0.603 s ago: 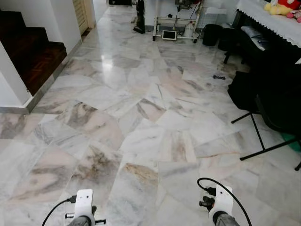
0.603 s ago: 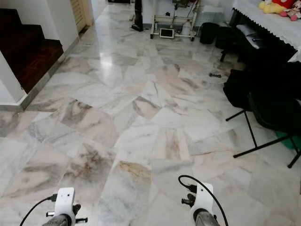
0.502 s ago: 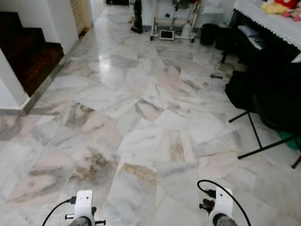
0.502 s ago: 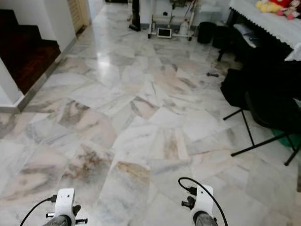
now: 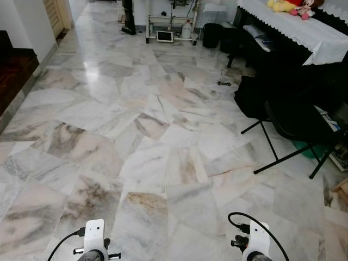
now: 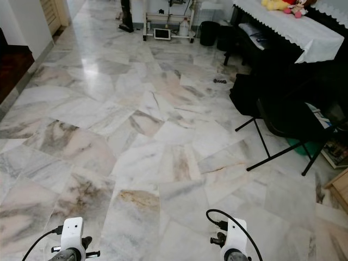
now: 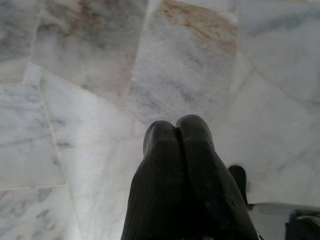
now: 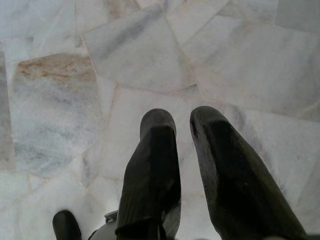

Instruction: Setting the table

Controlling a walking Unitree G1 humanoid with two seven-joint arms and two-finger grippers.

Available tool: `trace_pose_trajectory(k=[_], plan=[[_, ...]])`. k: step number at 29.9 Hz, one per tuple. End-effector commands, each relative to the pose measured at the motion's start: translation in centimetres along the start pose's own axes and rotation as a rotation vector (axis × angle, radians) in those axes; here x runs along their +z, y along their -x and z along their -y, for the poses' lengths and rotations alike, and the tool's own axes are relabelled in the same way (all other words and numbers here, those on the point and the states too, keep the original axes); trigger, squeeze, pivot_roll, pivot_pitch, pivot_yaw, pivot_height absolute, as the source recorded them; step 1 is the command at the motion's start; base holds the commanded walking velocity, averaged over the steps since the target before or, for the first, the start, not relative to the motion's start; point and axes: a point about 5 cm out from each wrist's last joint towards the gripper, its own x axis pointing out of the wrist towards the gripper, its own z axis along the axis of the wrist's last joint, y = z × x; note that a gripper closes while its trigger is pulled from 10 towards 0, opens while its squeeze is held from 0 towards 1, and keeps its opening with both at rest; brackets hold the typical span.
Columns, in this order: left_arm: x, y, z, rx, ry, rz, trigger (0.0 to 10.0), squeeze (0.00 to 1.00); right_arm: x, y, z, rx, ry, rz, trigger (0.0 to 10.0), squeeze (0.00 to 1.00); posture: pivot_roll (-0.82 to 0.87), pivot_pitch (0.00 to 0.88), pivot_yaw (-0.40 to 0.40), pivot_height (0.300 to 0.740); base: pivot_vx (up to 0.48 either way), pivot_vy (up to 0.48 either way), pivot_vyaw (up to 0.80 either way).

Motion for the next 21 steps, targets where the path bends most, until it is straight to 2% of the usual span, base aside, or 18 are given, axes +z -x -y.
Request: trace_pose_trajectory(k=[1,7,21], plan=[[-1.06,0.18,0.22,-0.014,0.01,-0.038,10.0,0.0,-0.32,0.08,0.32,-0.012,0.003,-0.017,10.0,0.0,0.07,0.0,-0.089,0.74,0.0,0.0,-0.78],[-1.31,0.27,-0.15,-0.01,-0.023,-0.048,10.0,0.0,-0.49,0.1,0.11,-0.015,-0.013,-0.017,10.0,0.0,0.05,0.0,-0.079,0.74,0.0,0.0,-0.78],[-1.33,0.33,-0.65,0.01,-0.016,-0.04,10.0,0.0,-1.06,0.27,0.34,-0.027,-0.018,-0.032,10.0,0.0,0.04,0.0,-0.071,0.74,0.0,0.0,-0.78]])
